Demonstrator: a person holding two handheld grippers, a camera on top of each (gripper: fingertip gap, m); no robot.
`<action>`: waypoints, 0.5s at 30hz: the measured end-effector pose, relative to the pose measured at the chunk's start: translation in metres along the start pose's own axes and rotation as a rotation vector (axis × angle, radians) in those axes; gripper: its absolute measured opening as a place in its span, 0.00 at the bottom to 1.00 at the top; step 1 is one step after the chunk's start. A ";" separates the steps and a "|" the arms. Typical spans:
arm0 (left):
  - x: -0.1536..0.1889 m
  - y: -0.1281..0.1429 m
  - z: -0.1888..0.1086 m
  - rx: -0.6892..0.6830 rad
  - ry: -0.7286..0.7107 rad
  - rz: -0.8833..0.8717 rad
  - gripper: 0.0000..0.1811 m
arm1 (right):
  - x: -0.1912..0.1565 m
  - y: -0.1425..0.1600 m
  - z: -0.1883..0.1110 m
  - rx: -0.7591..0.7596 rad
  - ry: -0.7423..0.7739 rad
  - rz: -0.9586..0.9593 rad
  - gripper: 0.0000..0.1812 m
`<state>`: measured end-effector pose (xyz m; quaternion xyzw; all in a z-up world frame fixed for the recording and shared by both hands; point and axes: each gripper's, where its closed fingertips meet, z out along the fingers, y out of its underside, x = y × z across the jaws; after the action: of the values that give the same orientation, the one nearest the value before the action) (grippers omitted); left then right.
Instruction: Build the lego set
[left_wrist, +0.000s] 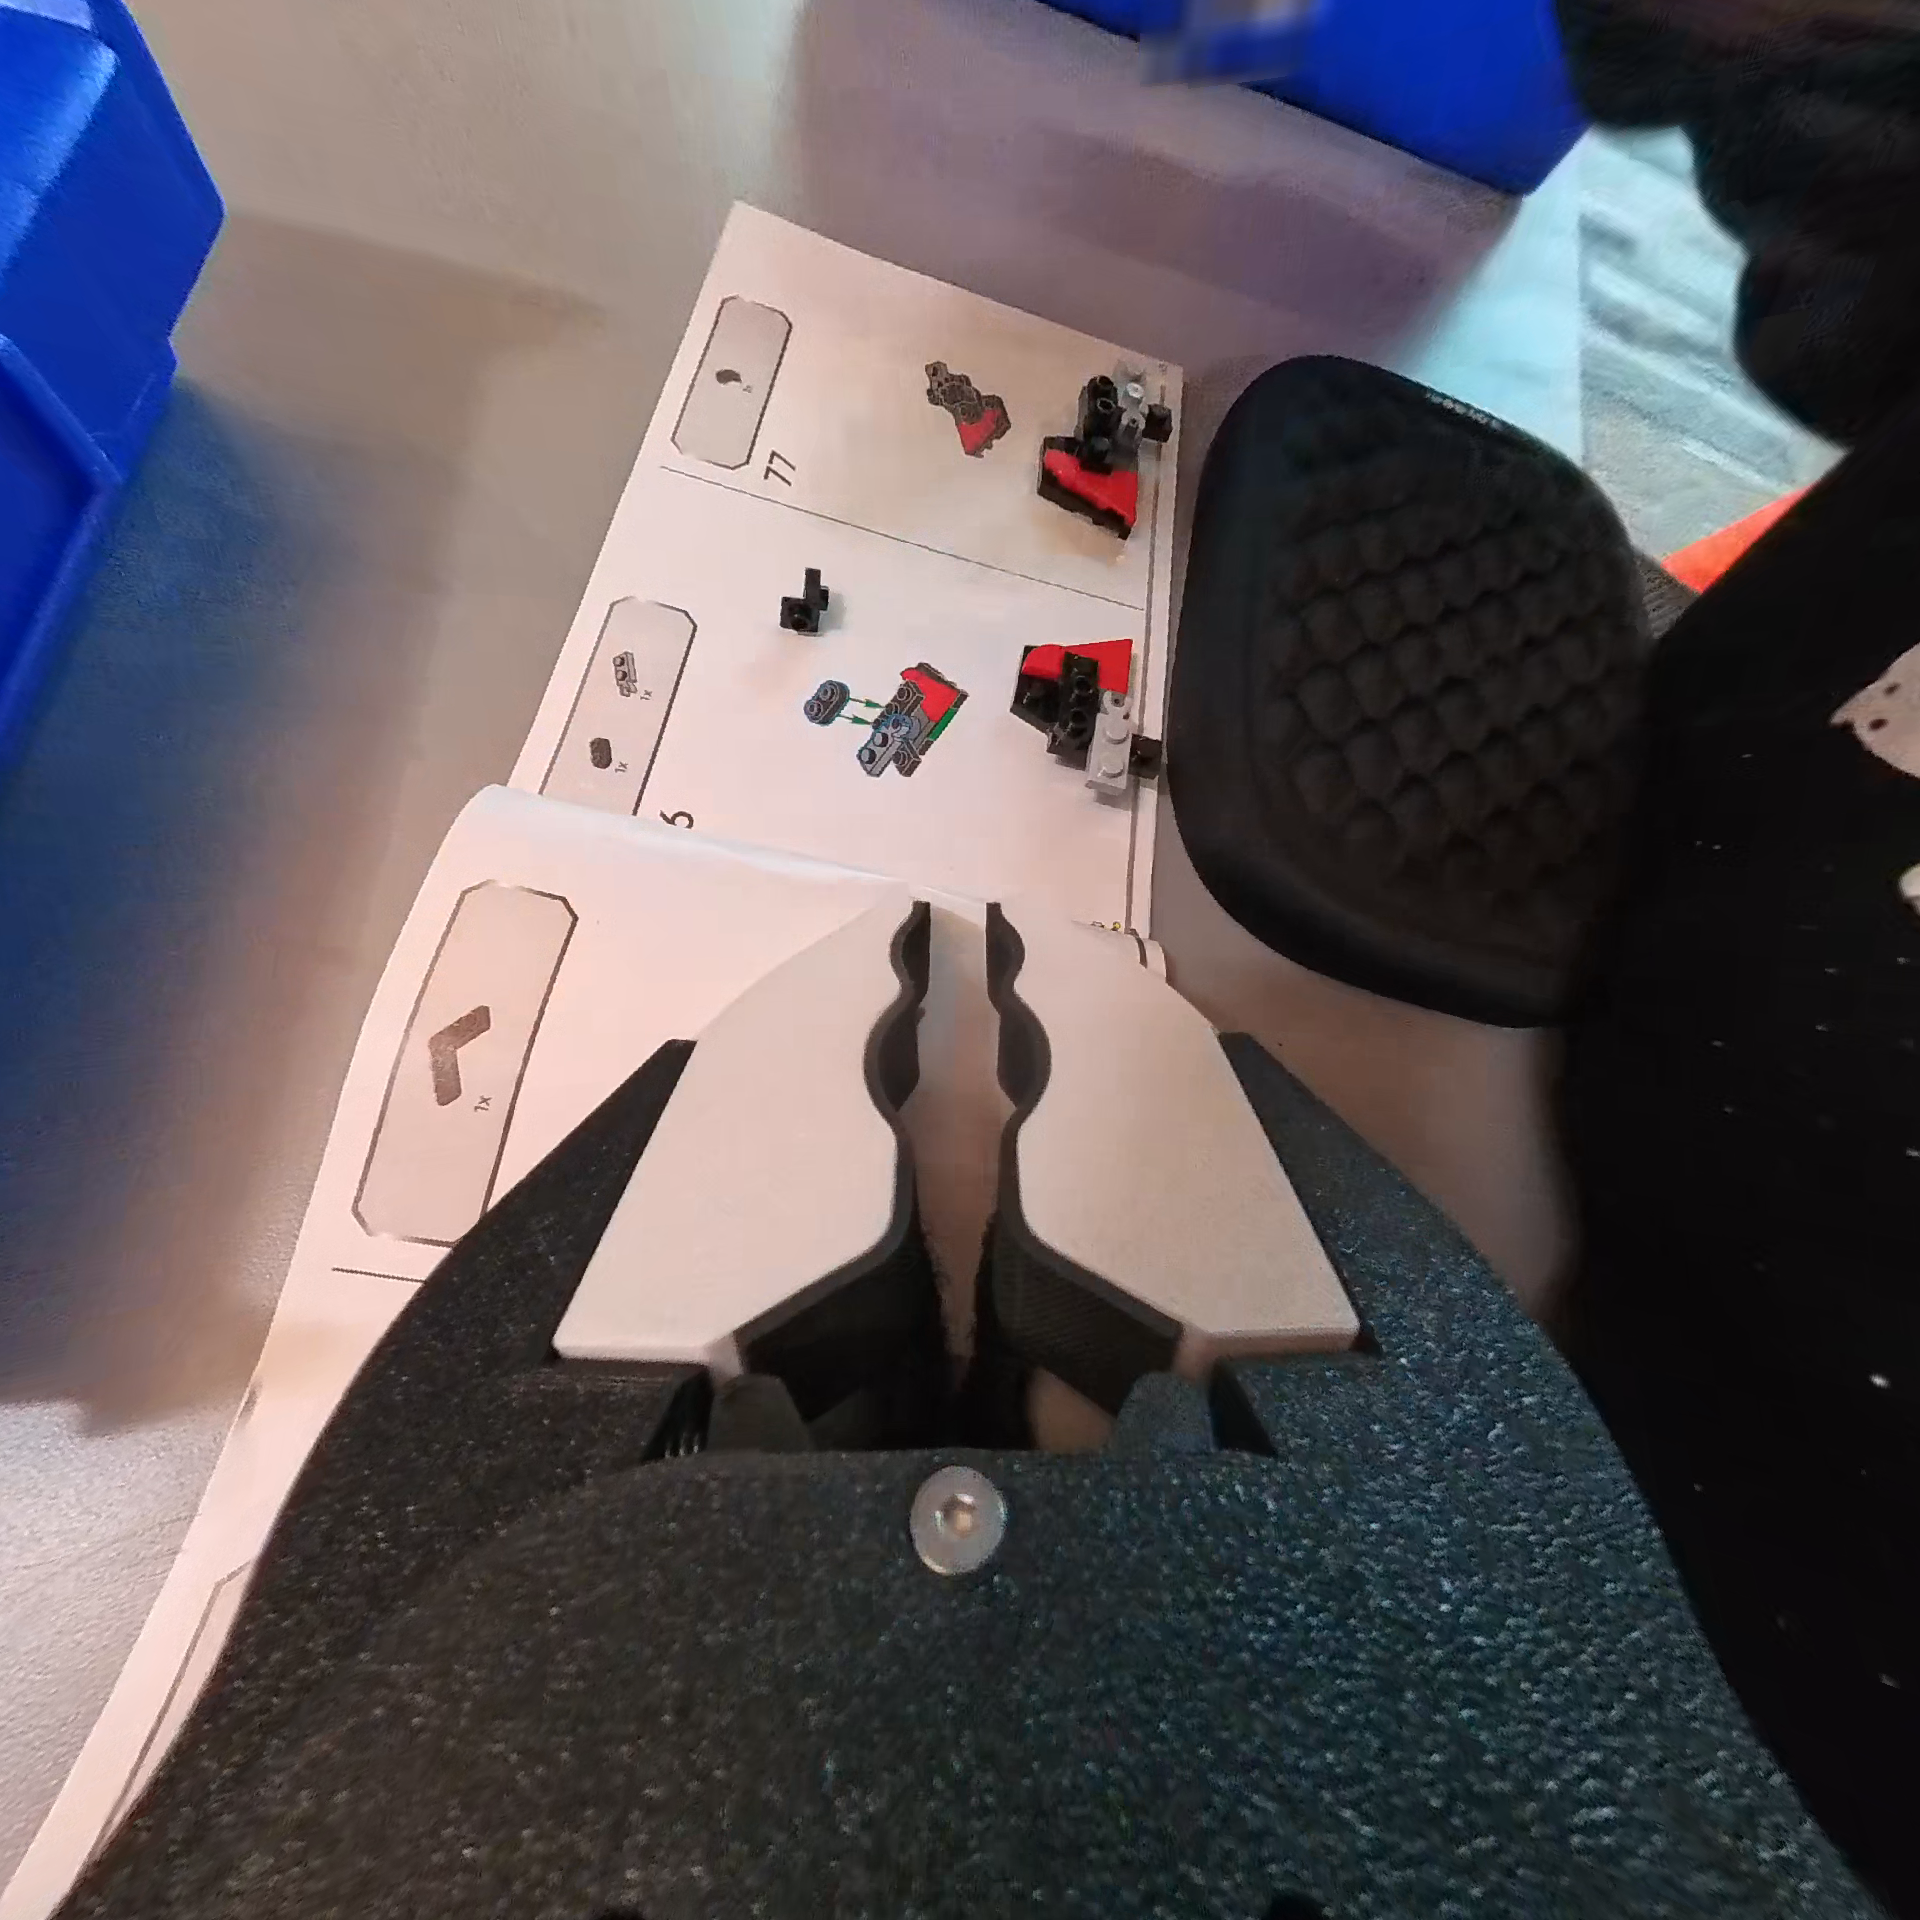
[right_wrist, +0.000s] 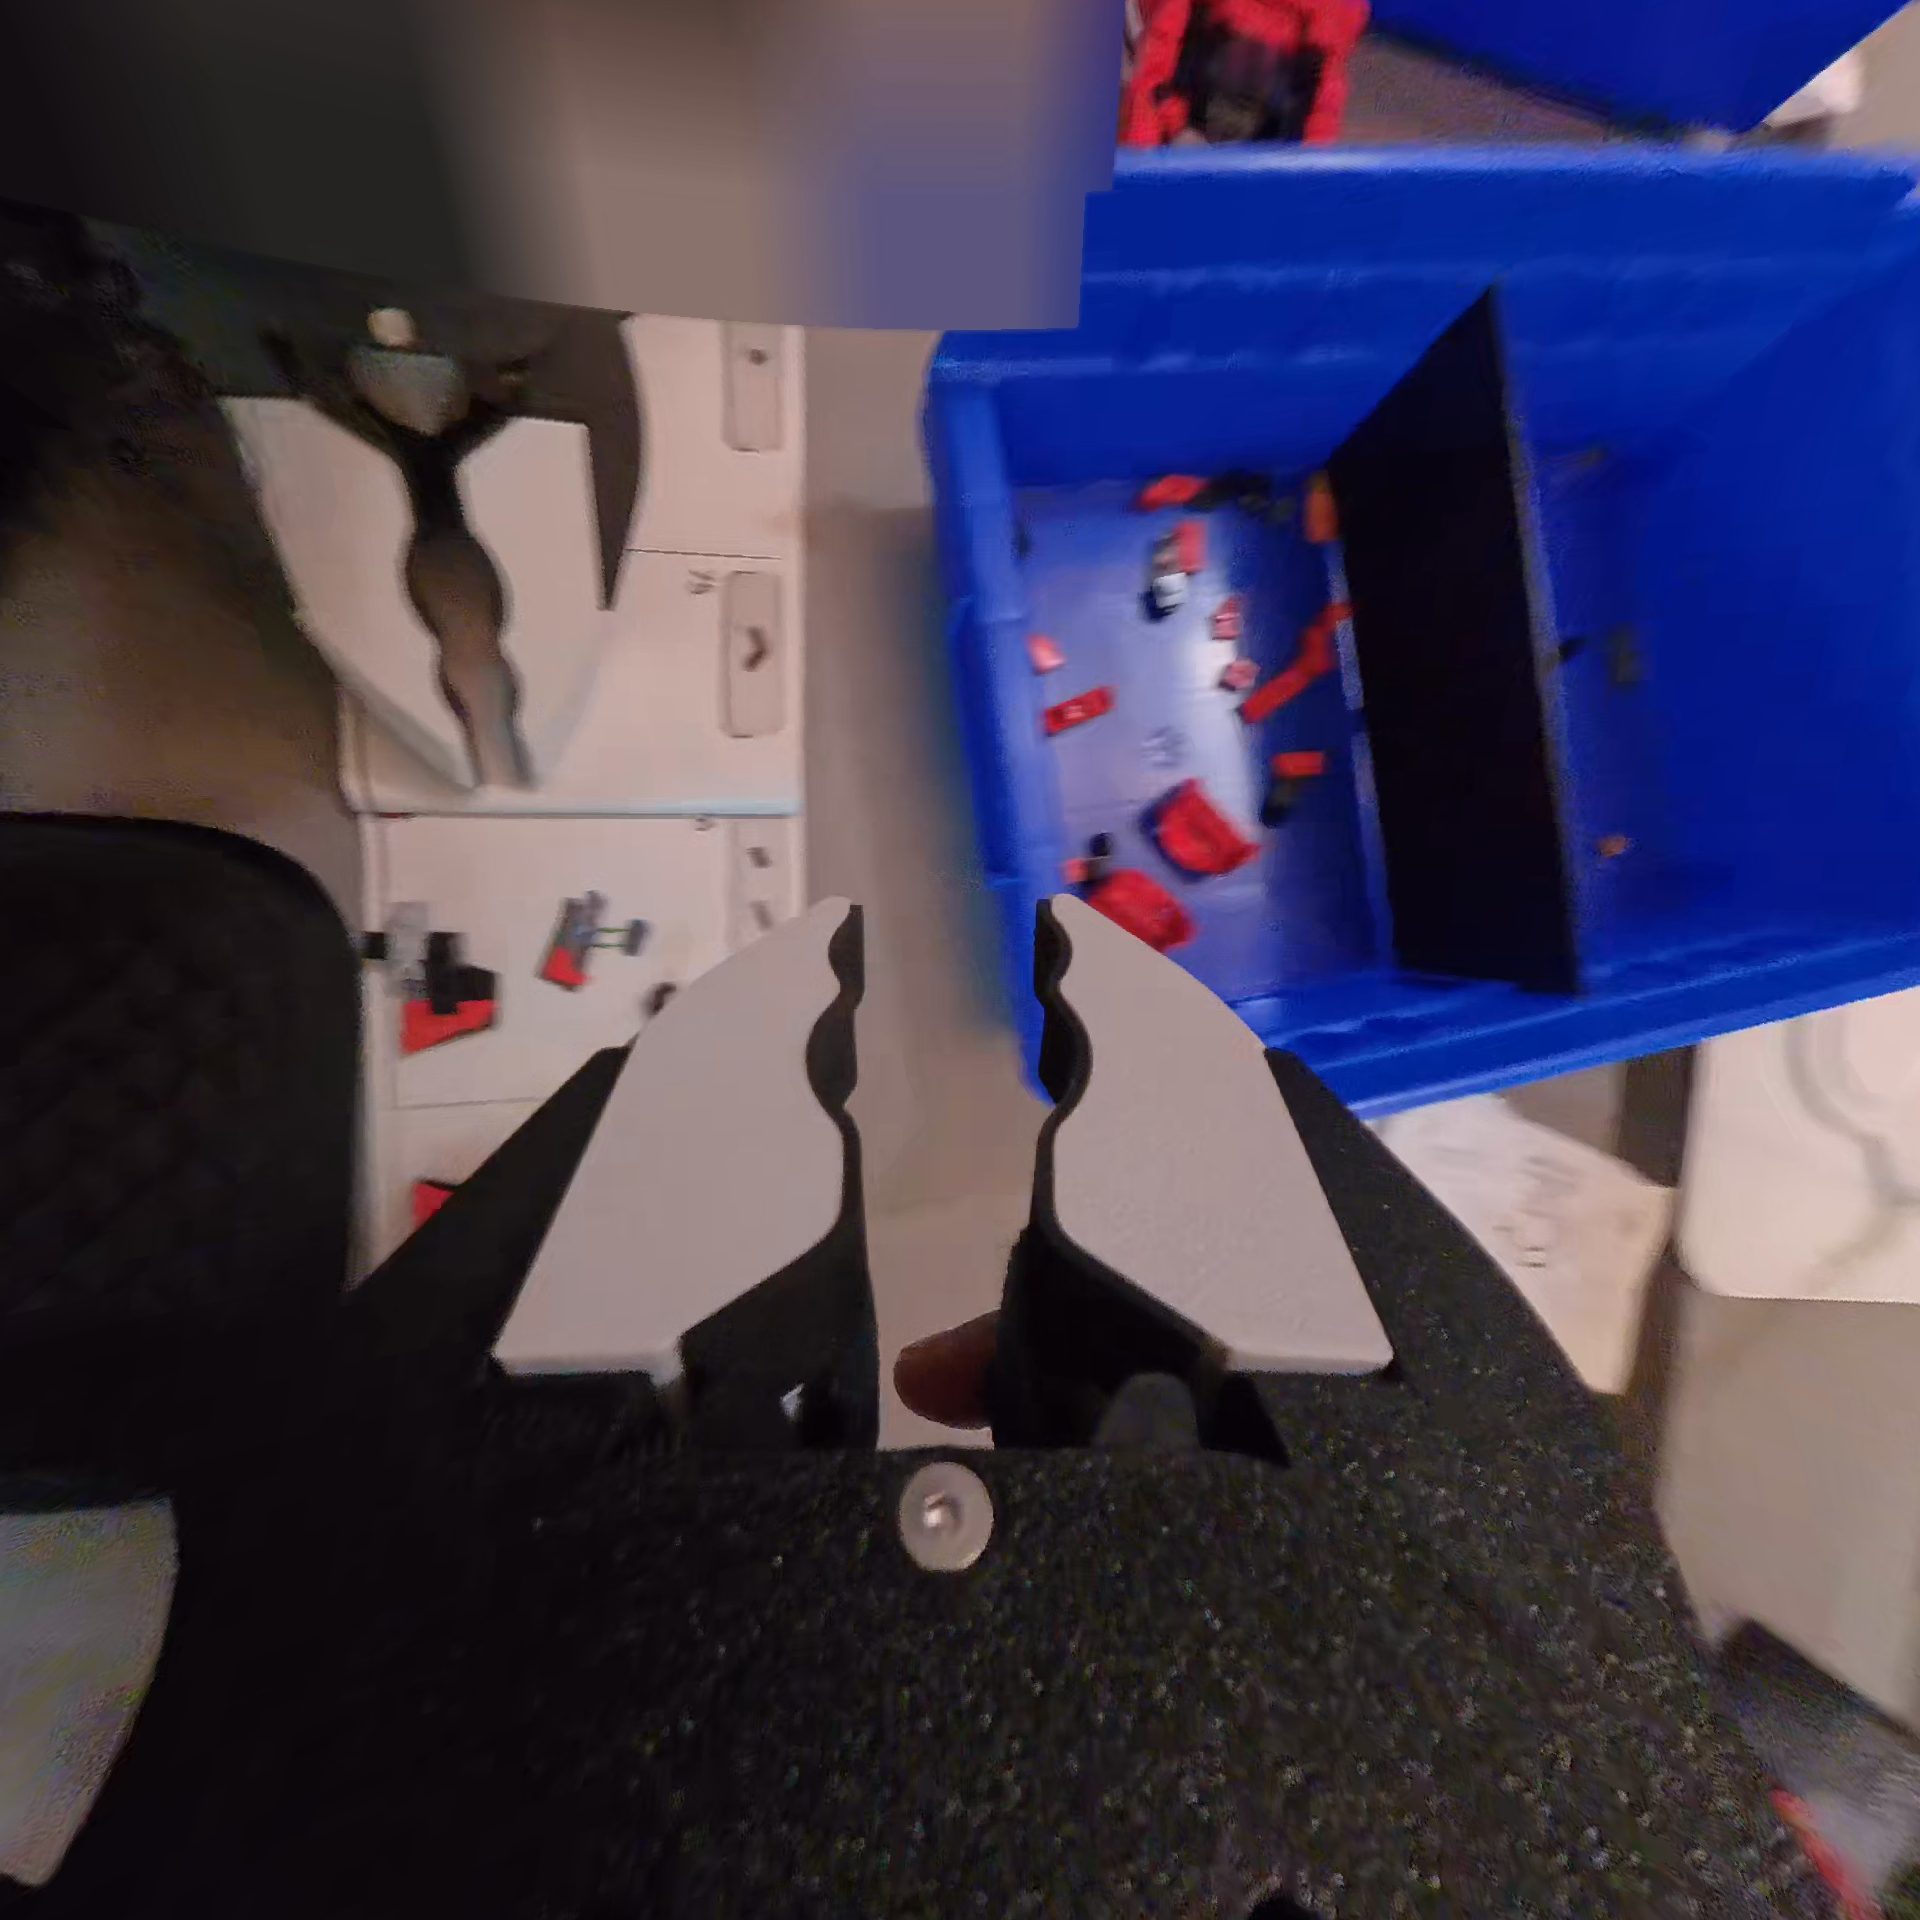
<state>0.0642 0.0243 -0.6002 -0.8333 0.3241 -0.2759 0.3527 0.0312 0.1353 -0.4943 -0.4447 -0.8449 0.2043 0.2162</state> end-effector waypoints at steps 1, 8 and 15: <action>0.000 0.000 0.000 0.000 -0.005 0.007 0.05 | 0.014 -0.004 -0.001 -0.018 -0.003 -0.033 0.16; 0.000 0.000 0.000 0.000 -0.007 0.009 0.05 | 0.051 0.000 0.055 -0.215 -0.378 -0.242 0.02; 0.000 0.000 0.000 0.005 0.017 -0.023 0.05 | 0.039 0.041 0.106 -0.512 -0.542 -0.221 0.07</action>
<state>0.0639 0.0244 -0.5998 -0.8338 0.3168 -0.2879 0.3486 -0.0196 0.1729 -0.5966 -0.3205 -0.9378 0.0723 -0.1120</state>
